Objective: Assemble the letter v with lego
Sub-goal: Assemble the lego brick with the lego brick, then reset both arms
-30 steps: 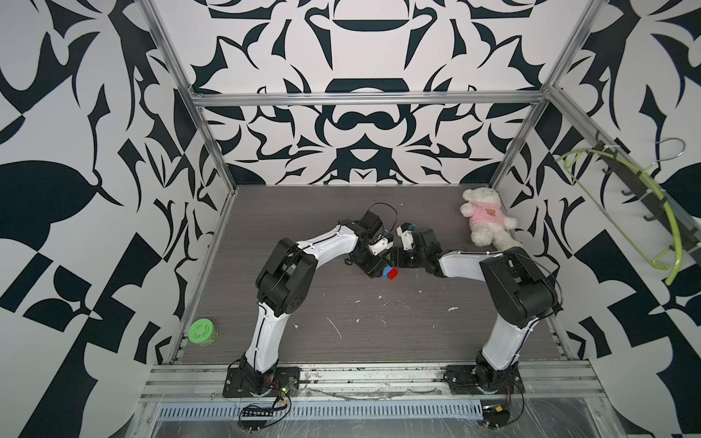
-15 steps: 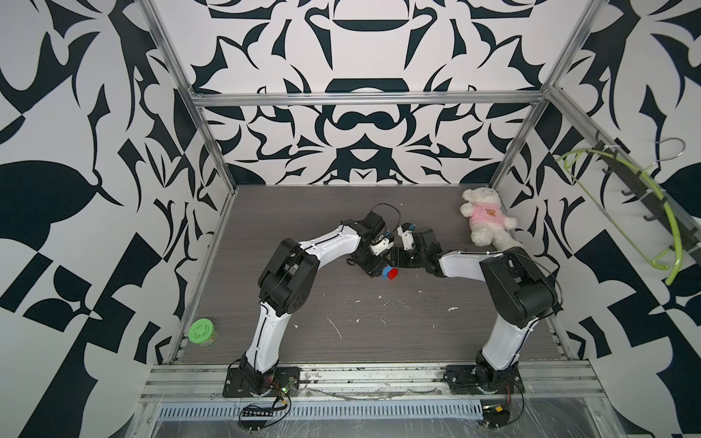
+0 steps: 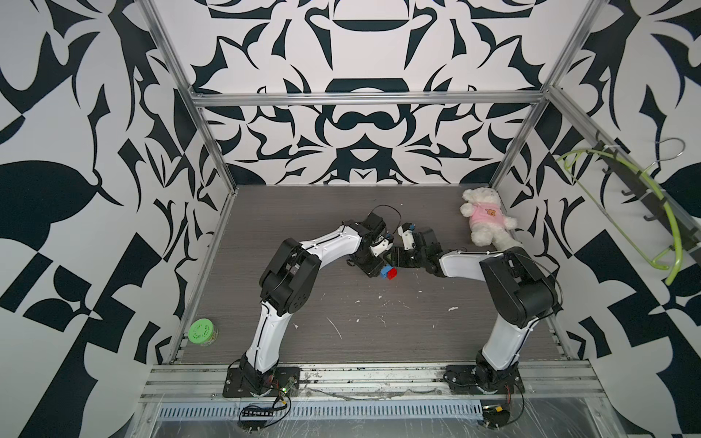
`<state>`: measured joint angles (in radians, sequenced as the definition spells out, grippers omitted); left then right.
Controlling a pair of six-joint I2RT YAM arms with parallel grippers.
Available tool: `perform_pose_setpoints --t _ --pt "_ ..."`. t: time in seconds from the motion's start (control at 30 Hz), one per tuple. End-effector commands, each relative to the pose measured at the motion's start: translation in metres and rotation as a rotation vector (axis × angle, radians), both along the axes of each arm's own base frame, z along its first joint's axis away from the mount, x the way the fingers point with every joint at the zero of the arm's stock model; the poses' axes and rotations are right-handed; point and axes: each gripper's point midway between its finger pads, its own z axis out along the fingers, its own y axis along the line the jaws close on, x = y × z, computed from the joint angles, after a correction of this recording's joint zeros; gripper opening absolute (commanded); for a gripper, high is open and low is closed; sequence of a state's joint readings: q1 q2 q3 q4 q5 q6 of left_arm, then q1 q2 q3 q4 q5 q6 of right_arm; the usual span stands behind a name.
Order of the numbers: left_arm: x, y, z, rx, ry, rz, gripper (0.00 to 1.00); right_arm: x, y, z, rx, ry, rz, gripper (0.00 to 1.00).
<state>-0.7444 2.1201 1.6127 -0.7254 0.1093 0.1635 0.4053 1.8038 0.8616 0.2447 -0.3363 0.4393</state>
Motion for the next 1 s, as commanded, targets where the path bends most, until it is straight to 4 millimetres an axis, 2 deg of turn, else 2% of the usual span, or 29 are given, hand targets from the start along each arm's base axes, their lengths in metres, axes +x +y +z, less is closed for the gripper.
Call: perform_pose_setpoints --t 0.0,0.13,0.2,0.33,0.47,0.57,0.6,0.63,0.7,0.73,0.8,0.83,0.87,0.97 --pt "-0.006 -0.006 -0.004 0.002 0.019 -0.048 0.54 0.011 0.005 0.015 0.029 -0.053 0.004 0.6" --pt "-0.005 -0.006 -0.005 0.005 0.02 -0.045 0.52 0.011 0.004 0.015 0.027 -0.054 0.002 0.6" --pt "-0.006 -0.007 -0.005 -0.004 0.024 -0.054 0.44 0.011 0.005 0.015 0.033 -0.056 0.004 0.6" --pt "-0.006 -0.005 -0.007 0.011 0.018 -0.054 0.4 0.011 0.005 0.013 0.036 -0.054 0.003 0.6" --pt "-0.005 -0.002 -0.01 0.025 0.009 -0.048 0.31 0.009 0.005 0.013 0.036 -0.053 0.005 0.6" --pt "-0.003 -0.001 -0.012 0.034 0.004 -0.041 0.32 0.008 0.006 0.014 0.041 -0.054 0.009 0.6" --pt "-0.003 -0.001 -0.011 0.035 0.006 -0.043 0.35 0.008 0.006 0.015 0.043 -0.054 0.008 0.61" --pt "-0.002 -0.001 -0.01 0.038 -0.001 -0.041 0.43 0.008 0.006 0.017 0.046 -0.057 0.01 0.61" --pt "-0.002 -0.001 -0.006 0.03 -0.004 -0.041 0.48 0.007 0.006 0.021 0.046 -0.059 0.01 0.62" --pt "-0.001 -0.002 -0.002 0.023 -0.018 -0.04 0.59 0.006 0.005 0.024 0.046 -0.062 0.009 0.63" --pt "0.002 -0.001 0.004 0.014 -0.048 -0.036 0.73 0.004 0.003 0.028 0.038 -0.068 0.009 0.67" --pt "0.005 0.001 0.008 0.016 -0.071 -0.024 0.84 0.003 0.001 0.032 0.033 -0.073 0.006 0.69" --pt "0.008 0.002 0.012 0.012 -0.088 -0.012 1.0 0.002 0.0 0.034 0.028 -0.077 0.007 0.7" --pt "0.013 0.005 0.032 -0.036 -0.132 0.026 0.99 -0.003 -0.006 0.044 0.006 -0.099 0.002 0.75"
